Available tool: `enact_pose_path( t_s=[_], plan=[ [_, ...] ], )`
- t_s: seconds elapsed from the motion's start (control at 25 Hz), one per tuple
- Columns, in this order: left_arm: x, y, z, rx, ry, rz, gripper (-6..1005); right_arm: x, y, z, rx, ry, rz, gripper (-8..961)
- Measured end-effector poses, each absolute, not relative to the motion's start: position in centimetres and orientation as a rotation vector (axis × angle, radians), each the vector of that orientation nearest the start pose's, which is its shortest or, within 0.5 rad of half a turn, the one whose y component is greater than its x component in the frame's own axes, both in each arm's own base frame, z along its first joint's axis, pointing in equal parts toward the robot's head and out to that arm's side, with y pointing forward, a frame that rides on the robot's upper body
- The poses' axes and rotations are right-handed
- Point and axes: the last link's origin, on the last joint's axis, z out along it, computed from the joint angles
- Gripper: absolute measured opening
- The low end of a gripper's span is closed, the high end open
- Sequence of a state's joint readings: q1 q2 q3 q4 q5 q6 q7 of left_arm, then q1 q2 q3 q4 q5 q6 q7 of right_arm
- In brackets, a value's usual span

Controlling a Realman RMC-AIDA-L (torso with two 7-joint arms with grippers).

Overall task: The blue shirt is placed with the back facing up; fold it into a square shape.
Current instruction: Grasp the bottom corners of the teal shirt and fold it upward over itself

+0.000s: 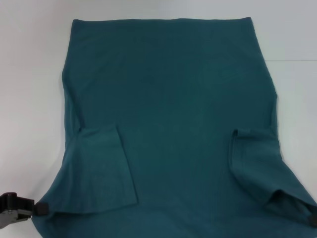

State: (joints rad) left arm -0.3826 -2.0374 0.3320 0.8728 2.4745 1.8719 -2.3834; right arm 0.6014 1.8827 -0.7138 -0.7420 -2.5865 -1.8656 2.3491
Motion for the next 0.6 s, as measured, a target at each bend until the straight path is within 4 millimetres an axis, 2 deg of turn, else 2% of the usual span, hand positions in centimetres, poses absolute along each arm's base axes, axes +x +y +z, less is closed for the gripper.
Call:
enact_pose_path(
  t_s=[0.12, 0.24, 0.4, 0.6],
  plan=[
    [-34.2, 25.4, 6.5, 2.216, 2.296, 0.561, 7, 31.6, 31.1, 8.0, -2.433, 1.897, -0.129, 60],
    [-33.6, 27.5, 6.2, 2.240, 2.301, 0.618, 7, 31.1, 33.1, 8.6, -2.369, 1.846, 0.061, 63],
    [-32.0, 32.6, 5.0, 2.280, 2.338, 0.673, 7, 29.8, 36.0, 8.4, -2.294, 1.768, 0.280, 67],
    [-29.4, 38.3, 4.3, 2.384, 2.375, 0.687, 7, 28.4, 39.7, 8.3, -2.168, 1.683, 0.447, 73]
  ],
)
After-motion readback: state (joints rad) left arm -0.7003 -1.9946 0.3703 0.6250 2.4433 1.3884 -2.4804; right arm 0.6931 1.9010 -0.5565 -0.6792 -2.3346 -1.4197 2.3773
